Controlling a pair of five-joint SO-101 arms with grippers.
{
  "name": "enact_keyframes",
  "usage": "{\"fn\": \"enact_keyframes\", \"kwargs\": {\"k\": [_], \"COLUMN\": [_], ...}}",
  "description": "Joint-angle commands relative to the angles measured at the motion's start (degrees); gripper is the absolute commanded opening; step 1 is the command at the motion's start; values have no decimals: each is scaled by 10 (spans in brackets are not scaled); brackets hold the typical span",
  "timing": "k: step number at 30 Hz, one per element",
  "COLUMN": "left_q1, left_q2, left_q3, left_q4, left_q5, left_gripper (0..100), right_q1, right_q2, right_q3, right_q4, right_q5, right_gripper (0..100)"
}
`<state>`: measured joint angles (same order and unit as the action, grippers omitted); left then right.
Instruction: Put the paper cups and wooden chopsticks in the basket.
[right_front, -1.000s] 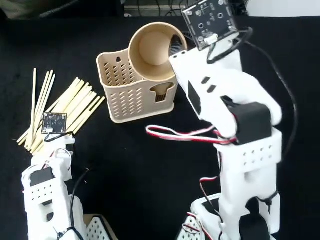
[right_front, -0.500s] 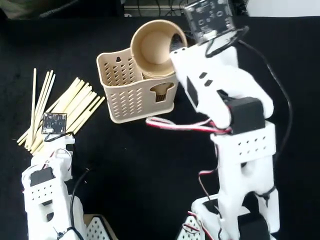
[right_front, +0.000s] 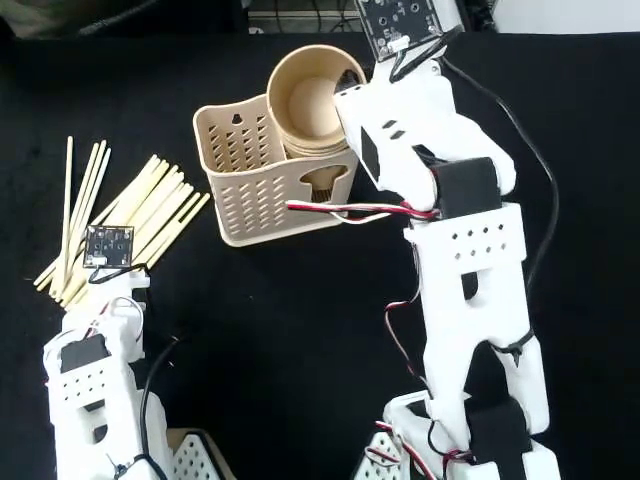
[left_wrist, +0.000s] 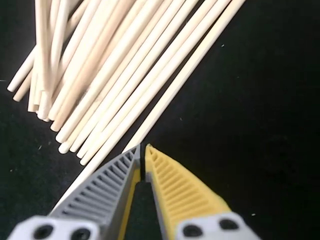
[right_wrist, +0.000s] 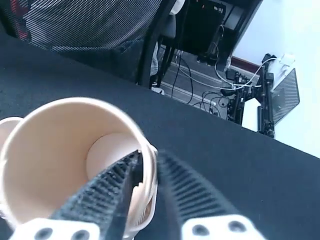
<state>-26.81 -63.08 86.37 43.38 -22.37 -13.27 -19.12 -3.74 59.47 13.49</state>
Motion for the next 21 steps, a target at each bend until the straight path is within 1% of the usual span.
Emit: {"fn": "enact_keyframes", "kwargs": {"k": [1, 3, 11, 12, 14, 15, 18, 20, 21], "left_q1": [3, 3, 4, 4, 4, 4, 4, 3, 3], "left_q2": [-6, -6, -6, -6, -6, -6, -6, -6, -6], "left_q3": [-4, -4, -4, -4, -4, -4, -4, -4, -4], "left_q4": [-8, -8, -8, -8, -8, -8, -8, -8, -8], "left_q5": [-4, -4, -4, -4, -4, -4, -4, -4, -4], "left_gripper": [30, 30, 30, 30, 30, 30, 30, 30, 30], "right_q1": [-4, -9, -12, -19, -40, -52, -95, -120, -134], "right_q2": [-1, -1, -13, -20, -42, -56, -102, -132, -149], "right_q3": [-3, -2, -16, -20, -26, -26, -22, -1, 12], "right_q4": [-10, -9, 2, 12, 39, 51, 81, 91, 93], "right_q5": [40, 50, 53, 54, 55, 55, 55, 55, 55], "right_gripper": [297, 350, 347, 332, 265, 211, 9, 41, 34]}}
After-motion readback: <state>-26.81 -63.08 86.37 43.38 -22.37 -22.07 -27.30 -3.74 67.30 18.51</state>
